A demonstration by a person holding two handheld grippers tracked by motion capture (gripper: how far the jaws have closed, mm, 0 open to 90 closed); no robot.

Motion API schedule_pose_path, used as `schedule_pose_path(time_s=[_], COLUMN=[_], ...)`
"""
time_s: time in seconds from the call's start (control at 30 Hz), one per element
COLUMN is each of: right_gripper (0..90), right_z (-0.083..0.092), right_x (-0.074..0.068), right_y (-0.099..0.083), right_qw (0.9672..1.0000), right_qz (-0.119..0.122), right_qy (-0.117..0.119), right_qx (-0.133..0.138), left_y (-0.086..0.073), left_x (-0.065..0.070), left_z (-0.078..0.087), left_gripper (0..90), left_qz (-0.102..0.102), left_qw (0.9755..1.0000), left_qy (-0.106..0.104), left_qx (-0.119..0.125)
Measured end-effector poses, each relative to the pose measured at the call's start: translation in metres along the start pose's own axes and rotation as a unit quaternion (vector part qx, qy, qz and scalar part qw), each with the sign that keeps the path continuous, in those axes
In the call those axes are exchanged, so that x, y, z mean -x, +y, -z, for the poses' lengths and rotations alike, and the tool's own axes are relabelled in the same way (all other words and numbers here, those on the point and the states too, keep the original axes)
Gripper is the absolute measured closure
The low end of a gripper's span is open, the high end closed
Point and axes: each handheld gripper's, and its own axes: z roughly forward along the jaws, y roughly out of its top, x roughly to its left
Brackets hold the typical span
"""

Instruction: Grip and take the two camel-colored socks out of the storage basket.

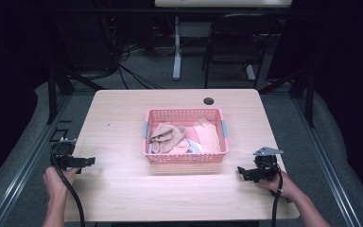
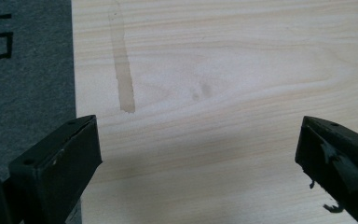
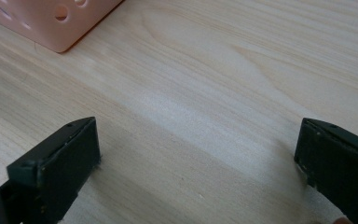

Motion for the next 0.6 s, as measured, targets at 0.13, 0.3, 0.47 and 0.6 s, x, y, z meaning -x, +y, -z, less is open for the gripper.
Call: schedule_pose_path(time_s=[0.13, 0.3, 0.47, 0.6], right_gripper=[0.0, 0.0, 0.0, 0.0], right_z=[0.000, 0.000, 0.000, 0.000], right_x=[0.000, 0.000, 0.000, 0.000], right_y=[0.000, 0.000, 0.000, 0.000], right_qw=[1.0000, 1.0000, 1.0000, 1.0000], right_qz=[0.000, 0.000, 0.000, 0.000], right_qy=[0.000, 0.000, -0.001, -0.001], right_qx=[0.000, 0.001, 0.000, 0.000], left_y=[0.005, 0.020, 0.037, 0.051], left_x=[0.002, 0.009, 0.019, 0.029], left_z=[0.005, 0.015, 0.027, 0.036], left_gripper=[0.0, 0.0, 0.0, 0.0], left_qz=[-0.001, -0.015, -0.035, -0.049], left_qw=[1.0000, 0.9997, 0.9992, 0.9986], left_qy=[-0.006, -0.018, -0.019, -0.019], left_qx=[0.003, 0.008, 0.010, 0.009])
